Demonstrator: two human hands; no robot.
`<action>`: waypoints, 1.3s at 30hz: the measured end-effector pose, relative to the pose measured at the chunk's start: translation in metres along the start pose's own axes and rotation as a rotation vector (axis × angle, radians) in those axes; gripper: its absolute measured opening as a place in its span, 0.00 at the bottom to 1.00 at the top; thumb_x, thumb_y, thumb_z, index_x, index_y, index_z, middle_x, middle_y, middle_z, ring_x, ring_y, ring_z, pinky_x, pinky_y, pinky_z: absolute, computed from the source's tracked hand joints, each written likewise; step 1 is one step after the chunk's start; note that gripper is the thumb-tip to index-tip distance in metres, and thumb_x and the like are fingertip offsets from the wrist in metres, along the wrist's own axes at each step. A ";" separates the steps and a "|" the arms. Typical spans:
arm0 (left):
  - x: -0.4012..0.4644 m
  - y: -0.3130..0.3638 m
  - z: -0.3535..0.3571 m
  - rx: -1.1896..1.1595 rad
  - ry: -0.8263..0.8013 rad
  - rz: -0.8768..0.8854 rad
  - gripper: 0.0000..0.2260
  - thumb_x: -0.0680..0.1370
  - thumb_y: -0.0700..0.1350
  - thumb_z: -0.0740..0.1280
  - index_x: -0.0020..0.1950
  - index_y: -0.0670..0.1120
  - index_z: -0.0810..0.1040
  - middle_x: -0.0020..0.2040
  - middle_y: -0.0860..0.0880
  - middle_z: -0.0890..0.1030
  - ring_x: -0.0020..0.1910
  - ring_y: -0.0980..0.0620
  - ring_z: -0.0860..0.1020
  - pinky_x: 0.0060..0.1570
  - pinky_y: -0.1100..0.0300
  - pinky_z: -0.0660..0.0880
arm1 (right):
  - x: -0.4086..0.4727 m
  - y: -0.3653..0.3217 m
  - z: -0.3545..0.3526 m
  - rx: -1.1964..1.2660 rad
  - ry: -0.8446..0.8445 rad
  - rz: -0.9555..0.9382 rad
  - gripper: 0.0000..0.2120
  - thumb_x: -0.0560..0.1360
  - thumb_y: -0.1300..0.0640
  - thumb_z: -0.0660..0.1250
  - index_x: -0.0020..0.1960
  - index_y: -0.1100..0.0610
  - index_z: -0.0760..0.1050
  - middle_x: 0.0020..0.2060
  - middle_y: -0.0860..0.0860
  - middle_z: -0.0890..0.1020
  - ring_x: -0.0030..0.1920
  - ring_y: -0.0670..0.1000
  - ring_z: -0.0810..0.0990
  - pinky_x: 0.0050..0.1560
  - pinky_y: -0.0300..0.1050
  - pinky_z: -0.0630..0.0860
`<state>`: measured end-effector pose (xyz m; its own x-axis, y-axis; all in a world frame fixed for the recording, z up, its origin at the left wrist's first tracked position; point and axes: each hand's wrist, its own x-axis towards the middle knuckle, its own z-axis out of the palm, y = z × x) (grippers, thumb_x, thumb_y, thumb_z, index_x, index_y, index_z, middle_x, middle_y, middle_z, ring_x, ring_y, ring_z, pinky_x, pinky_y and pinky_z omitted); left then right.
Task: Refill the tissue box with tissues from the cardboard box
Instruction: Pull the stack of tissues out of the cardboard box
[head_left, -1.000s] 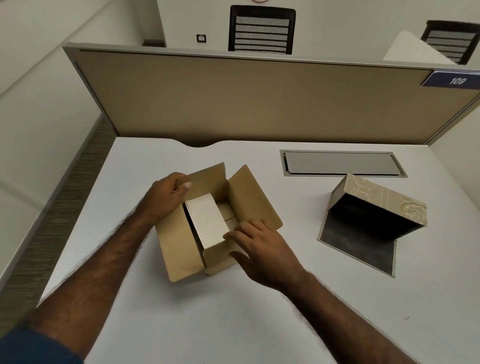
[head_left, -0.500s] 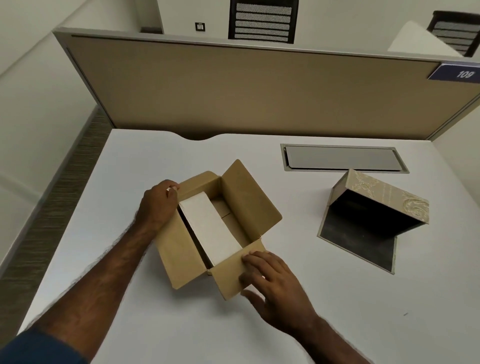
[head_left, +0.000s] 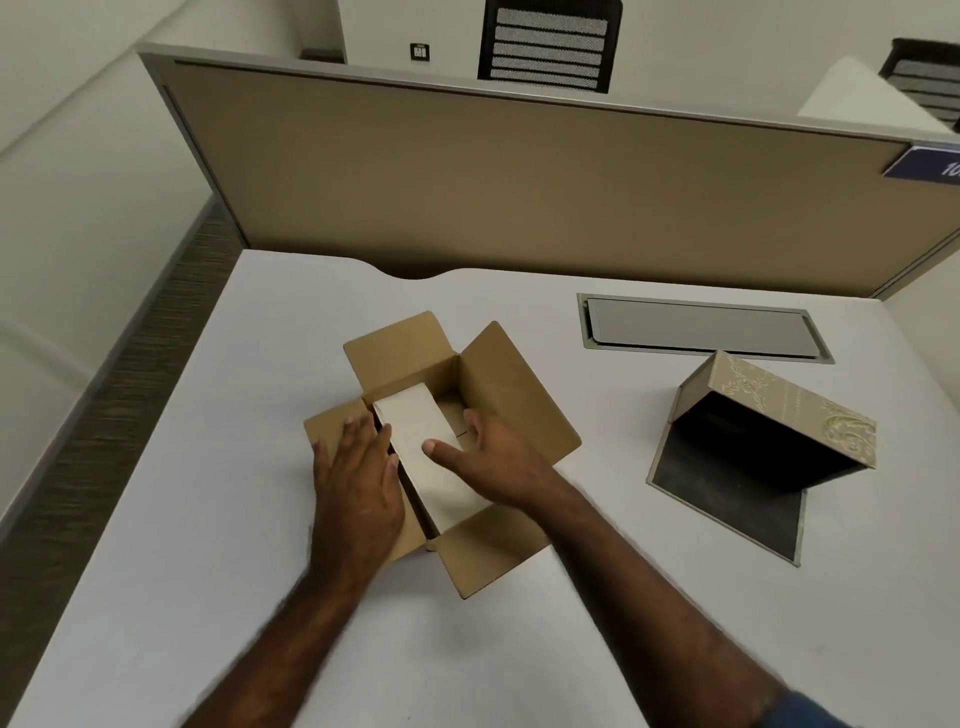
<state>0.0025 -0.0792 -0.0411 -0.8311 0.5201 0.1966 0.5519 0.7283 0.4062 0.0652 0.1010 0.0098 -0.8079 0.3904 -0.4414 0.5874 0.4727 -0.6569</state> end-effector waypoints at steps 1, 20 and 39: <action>-0.001 0.000 0.000 -0.003 -0.007 -0.006 0.20 0.83 0.43 0.57 0.72 0.38 0.76 0.75 0.37 0.75 0.78 0.38 0.68 0.78 0.34 0.57 | 0.011 -0.002 0.004 -0.014 -0.021 0.038 0.45 0.75 0.28 0.70 0.81 0.55 0.66 0.78 0.54 0.75 0.71 0.55 0.78 0.62 0.50 0.79; 0.004 -0.005 0.002 -0.041 0.016 -0.037 0.15 0.82 0.41 0.66 0.69 0.42 0.79 0.75 0.42 0.75 0.78 0.43 0.70 0.80 0.42 0.51 | 0.070 0.008 0.034 0.138 -0.174 0.353 0.33 0.71 0.41 0.82 0.68 0.58 0.77 0.63 0.54 0.82 0.57 0.53 0.81 0.56 0.48 0.79; 0.003 -0.006 0.003 -0.049 0.058 -0.042 0.13 0.80 0.40 0.68 0.65 0.42 0.81 0.72 0.41 0.79 0.73 0.43 0.75 0.79 0.37 0.56 | 0.075 0.006 0.028 0.352 -0.327 0.458 0.42 0.63 0.44 0.86 0.72 0.55 0.75 0.70 0.54 0.80 0.67 0.59 0.80 0.72 0.59 0.78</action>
<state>-0.0029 -0.0809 -0.0461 -0.8569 0.4619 0.2288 0.5134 0.7259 0.4577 0.0066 0.1116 -0.0445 -0.4855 0.2048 -0.8499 0.8691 0.0076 -0.4946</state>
